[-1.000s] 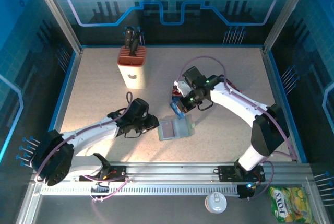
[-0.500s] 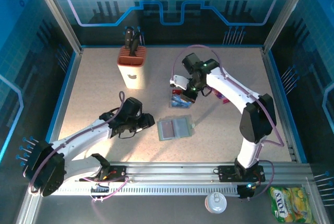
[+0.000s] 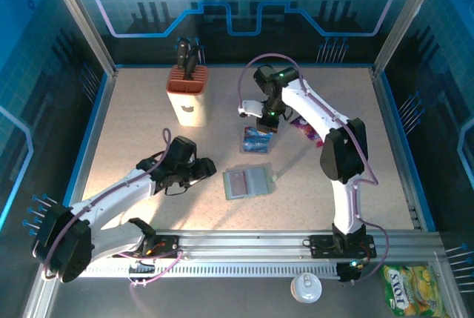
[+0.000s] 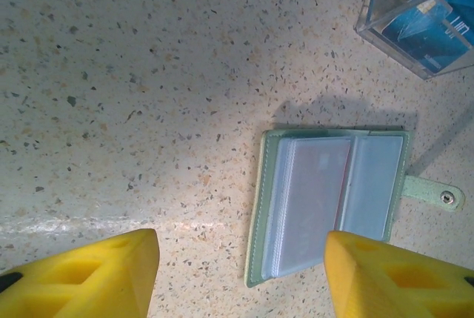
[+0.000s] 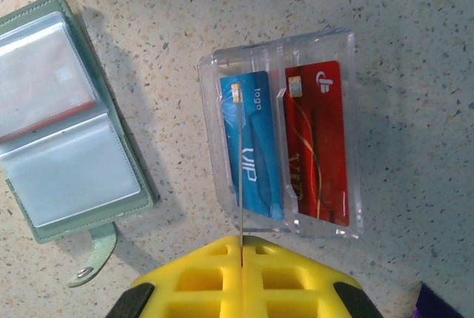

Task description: Take the credit cards out of the card holder

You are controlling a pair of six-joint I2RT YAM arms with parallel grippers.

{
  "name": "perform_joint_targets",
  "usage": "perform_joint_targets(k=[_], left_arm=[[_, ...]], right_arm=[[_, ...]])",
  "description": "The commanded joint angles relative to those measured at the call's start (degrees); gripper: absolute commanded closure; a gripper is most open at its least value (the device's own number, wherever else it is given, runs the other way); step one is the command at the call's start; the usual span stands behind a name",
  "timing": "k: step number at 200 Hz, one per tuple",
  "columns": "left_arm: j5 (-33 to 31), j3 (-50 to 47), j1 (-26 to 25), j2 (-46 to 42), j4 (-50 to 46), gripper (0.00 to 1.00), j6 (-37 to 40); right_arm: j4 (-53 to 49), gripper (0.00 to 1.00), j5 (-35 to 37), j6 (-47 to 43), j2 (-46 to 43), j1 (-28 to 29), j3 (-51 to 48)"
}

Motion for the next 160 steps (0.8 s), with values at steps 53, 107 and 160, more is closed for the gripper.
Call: perform_joint_targets(k=[53,107,160], left_arm=[[1.7,0.2,1.9,1.3,-0.6,0.38,1.2],[2.0,0.0,2.7,1.5,-1.3,0.38,2.0],[2.6,0.2,3.3,2.5,-1.1,0.38,2.4]], right_arm=[[-4.9,0.96,-0.4,-2.5,6.7,-0.4,6.6],[-4.1,0.95,-0.7,-2.6,9.1,-0.4,4.8],[-3.0,0.92,0.4,-3.6,9.0,-0.6,1.9]])
